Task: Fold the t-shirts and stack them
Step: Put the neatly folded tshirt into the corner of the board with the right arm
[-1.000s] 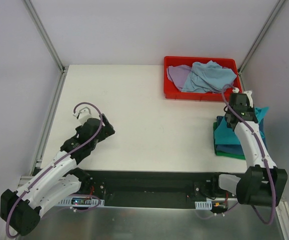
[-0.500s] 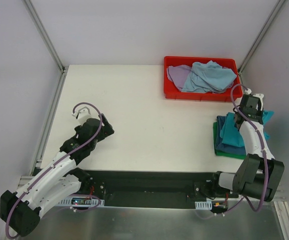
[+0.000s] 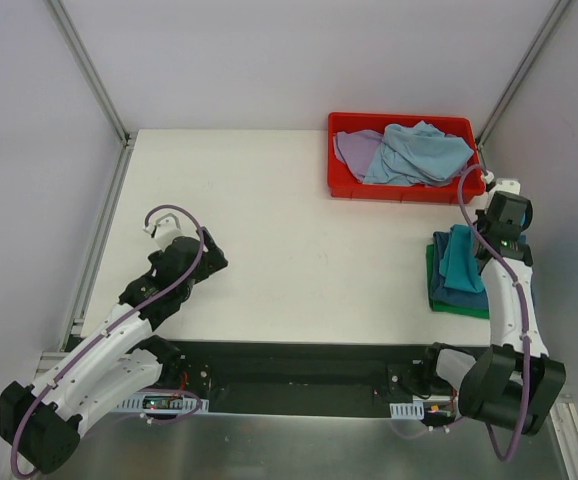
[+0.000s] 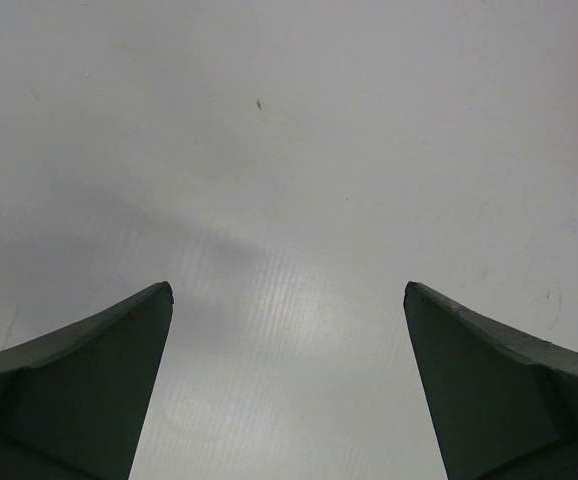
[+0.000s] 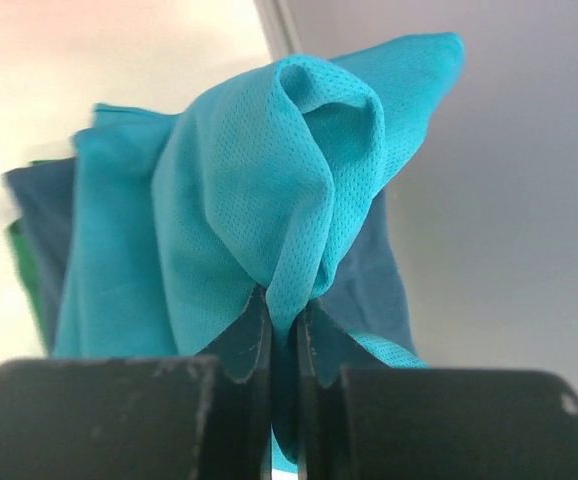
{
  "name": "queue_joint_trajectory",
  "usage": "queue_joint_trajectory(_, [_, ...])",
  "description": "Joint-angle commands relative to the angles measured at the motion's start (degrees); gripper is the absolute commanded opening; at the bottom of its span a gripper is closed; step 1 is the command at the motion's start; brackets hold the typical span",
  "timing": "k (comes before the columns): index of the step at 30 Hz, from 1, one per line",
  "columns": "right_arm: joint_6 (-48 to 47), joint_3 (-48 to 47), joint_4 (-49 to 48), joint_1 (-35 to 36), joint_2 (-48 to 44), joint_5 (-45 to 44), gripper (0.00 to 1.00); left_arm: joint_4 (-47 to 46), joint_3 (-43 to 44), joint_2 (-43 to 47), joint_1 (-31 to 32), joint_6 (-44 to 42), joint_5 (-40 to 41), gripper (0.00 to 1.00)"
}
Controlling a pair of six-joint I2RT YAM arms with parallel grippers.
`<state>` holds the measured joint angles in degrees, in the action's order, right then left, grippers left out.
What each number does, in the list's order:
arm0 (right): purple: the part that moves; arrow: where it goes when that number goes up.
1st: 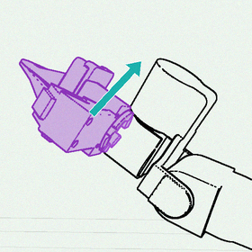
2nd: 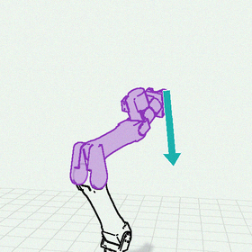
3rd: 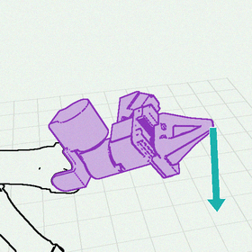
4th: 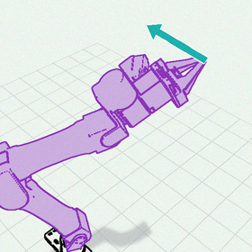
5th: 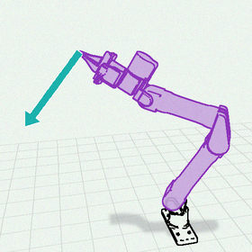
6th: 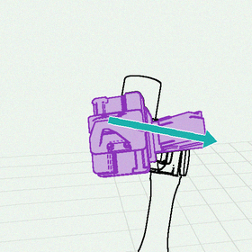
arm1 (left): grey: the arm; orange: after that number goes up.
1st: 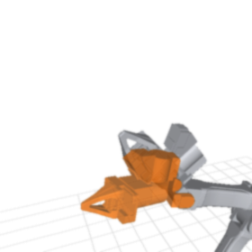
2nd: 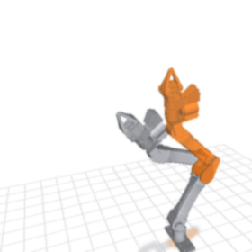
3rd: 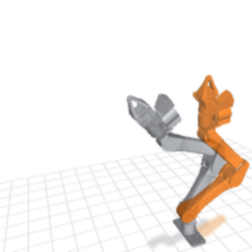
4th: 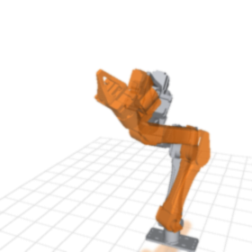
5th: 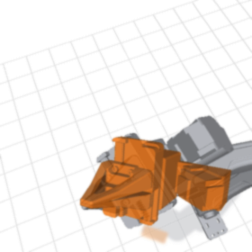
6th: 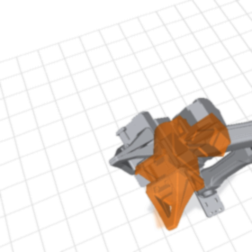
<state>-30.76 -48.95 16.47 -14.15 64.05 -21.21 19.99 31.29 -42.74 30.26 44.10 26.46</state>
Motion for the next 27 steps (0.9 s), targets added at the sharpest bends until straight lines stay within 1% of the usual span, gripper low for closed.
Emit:
queue_joint_trajectory(1, [2.8, -5.0, 6.8, 0.1, -5.4, 12.3, 0.0, 0.0, 0.2, 0.8, -0.6, -0.7, 2.5, 0.99])
queue_joint_trajectory(4, [6.3, -9.6, 16.2, 0.1, -8.1, 16.9, 0.0, 0.0, 0.3, 0.9, -0.6, -0.8, 2.3, 0.99])
queue_joint_trajectory(7, [7.5, -13.6, 22.4, 0.5, -9.6, 20.0, 0.0, 0.0, 0.3, 1.1, -0.6, -0.7, 1.9, 0.99])
queue_joint_trajectory(10, [8.3, -14.5, 24.6, 1.5, -11.7, 24.0, 0.0, 0.0, 0.2, 1.3, -0.6, -0.8, 2.0, 0.99])
queue_joint_trajectory(14, [9.2, -14.4, 26.6, 1.9, -11.3, 24.6, 0.0, 0.0, 0.2, 1.6, -0.6, -0.9, 2.3, 0.99])
queue_joint_trajectory(16, [9.3, -14.2, 27.4, 1.9, -9.7, 21.6, 0.0, 0.0, 0.0, 1.6, -0.6, -0.9, 2.2, 0.99])
queue_joint_trajectory(17, [9.5, -14.0, 27.3, 1.9, -8.7, 17.6, 0.0, 0.0, 0.0, 1.8, -0.6, -0.8, 2.2, 0.99])
queue_joint_trajectory(19, [8.4, -13.9, 27.2, 1.9, -6.4, 13.6, 0.0, 0.0, -0.1, 1.9, -0.6, -0.9, 2.4, 0.99])
queue_joint_trajectory(27, [3.3, -15.6, 22.4, 1.9, 6.2, -0.2, 0.0, 0.0, -0.2, 1.8, -0.6, -0.9, 3.5, 0.99])
